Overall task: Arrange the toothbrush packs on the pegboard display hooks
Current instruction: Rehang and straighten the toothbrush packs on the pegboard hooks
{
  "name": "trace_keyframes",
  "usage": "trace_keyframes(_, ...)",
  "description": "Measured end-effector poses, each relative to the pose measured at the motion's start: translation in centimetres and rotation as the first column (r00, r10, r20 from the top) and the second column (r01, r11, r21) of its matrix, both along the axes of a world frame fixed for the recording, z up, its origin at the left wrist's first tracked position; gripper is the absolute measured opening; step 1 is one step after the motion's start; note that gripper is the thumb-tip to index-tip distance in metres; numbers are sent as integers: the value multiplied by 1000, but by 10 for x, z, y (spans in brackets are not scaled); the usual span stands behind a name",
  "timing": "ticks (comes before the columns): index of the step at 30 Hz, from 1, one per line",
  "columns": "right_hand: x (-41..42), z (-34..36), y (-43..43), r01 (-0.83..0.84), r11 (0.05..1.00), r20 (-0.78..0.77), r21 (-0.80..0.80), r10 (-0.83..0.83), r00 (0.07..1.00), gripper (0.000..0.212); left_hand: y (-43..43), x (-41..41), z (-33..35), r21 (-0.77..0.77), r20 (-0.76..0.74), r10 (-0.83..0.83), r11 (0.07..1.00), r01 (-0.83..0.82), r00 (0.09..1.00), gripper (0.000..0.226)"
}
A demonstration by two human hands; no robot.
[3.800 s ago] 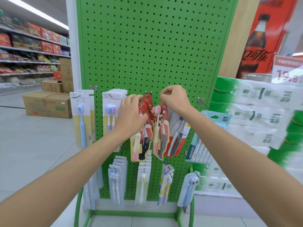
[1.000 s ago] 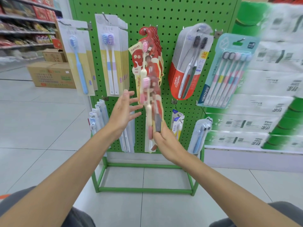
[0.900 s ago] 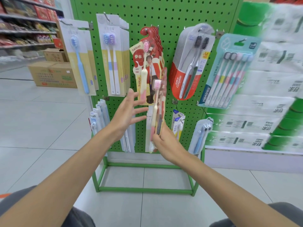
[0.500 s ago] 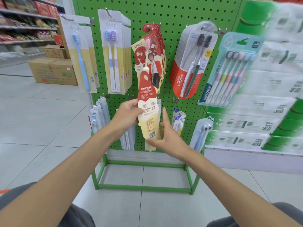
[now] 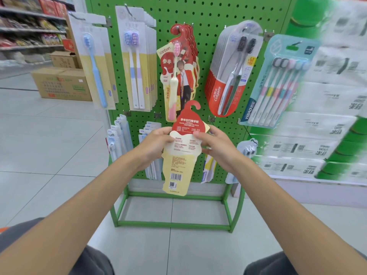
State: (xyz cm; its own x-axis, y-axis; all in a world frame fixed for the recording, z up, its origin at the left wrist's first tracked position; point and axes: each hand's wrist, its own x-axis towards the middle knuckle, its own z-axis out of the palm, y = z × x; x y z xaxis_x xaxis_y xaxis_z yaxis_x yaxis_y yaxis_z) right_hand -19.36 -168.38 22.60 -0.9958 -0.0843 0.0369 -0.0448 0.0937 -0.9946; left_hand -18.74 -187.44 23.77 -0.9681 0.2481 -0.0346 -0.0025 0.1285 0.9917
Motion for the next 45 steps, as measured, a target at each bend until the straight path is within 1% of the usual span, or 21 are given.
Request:
trace_keyframes(4, 0, 15, 1, 2, 999, -35, -44, -4, 999, 23, 0, -1, -2, -26, 10, 2, 1000, -2, 1000, 36)
trace_keyframes(7, -1, 18, -2, 29, 998, -46, -48, -32, 998, 25, -1, -1, -4, -62, 0, -13, 998, 13, 1000, 36)
trace_keyframes(9, -1, 19, -4, 62, 998, -72, -34, -64, 995, 24, -2, 0, -4, -60, -1, -8, 998, 8, 1000, 36)
trace_keyframes(12, -2, 20, -7, 200, 979, -93, -43, -203, 975, 19, -3, -1, -4, -24, 5, 19, 1000, -19, 1000, 36)
trace_keyframes(14, 0, 20, -10, 241, 971, -110, -8, -240, 964, 25, -3, -2, -4, 29, 20, 30, 999, -31, 999, 33)
trace_keyframes(16, 4, 18, -18, 170, 985, -111, 33, -166, 980, 34, -2, -2, -3, 94, 28, 19, 995, -22, 999, 30)
trace_keyframes(18, 7, 14, -26, 48, 996, -108, 78, -40, 993, 33, -2, 0, -2, 118, 9, -40, 992, 38, 999, 31)
trace_keyframes(19, 9, 12, -29, 4, 994, -112, 113, 9, 994, 35, -1, 1, -1, 106, -12, -90, 990, 91, 996, 33)
trace_keyframes(21, 11, 8, -32, -62, 983, -99, 171, 80, 992, 54, 0, 5, 0, 27, -60, -203, 978, 205, 977, 37)
trace_keyframes(22, 11, 7, -32, -86, 979, -85, 186, 104, 991, 61, 0, 7, -1, -11, -70, -237, 971, 237, 969, 38)
trace_keyframes(23, 12, 6, -31, -95, 975, -75, 200, 112, 991, 60, -1, 7, -2, -33, -68, -236, 972, 234, 969, 39)
trace_keyframes(26, 14, 8, -27, -86, 975, -74, 205, 103, 992, 40, -3, 1, -6, -20, -38, -99, 995, 99, 994, 34)
trace_keyframes(28, 13, 7, -27, -84, 982, -76, 171, 98, 992, 34, -4, -5, -10, -8, -43, 42, 999, -42, 998, 27)
trace_keyframes(30, 11, 5, -26, -86, 988, -63, 131, 95, 993, 33, -5, -9, -11, -36, -83, 148, 988, -152, 985, 30)
trace_keyframes(32, 9, 2, -25, -95, 990, -60, 100, 101, 993, 34, -4, -11, -11, -28, -108, 143, 989, -147, 984, 40)
trace_keyframes(34, 10, 2, -27, -79, 990, -76, 117, 88, 993, 35, -2, -10, -10, 44, -84, 127, 991, -124, 988, 43)
trace_keyframes(35, 9, 1, -27, -53, 986, -103, 158, 70, 992, 35, -1, -9, -11, 58, -79, 130, 990, -126, 988, 41)
trace_keyframes(38, 8, -1, -27, 17, 962, -229, 272, 48, 972, 28, 1, -7, -16, -15, -127, 142, 989, -145, 982, 20)
trace_keyframes(41, 11, 2, -27, 27, 967, -268, 254, 43, 962, 22, 1, -7, -19, -51, -161, 146, 987, -156, 976, 9)
trace_keyframes(43, 10, 7, -22, 29, 976, -282, 216, 34, 959, 26, 1, -7, -18, -97, -177, 131, 984, -149, 975, 7)
trace_keyframes(45, 8, 16, -14, 65, 969, -328, 238, 17, 945, 29, 2, -7, -15, -138, -189, 114, 980, -141, 975, 8)
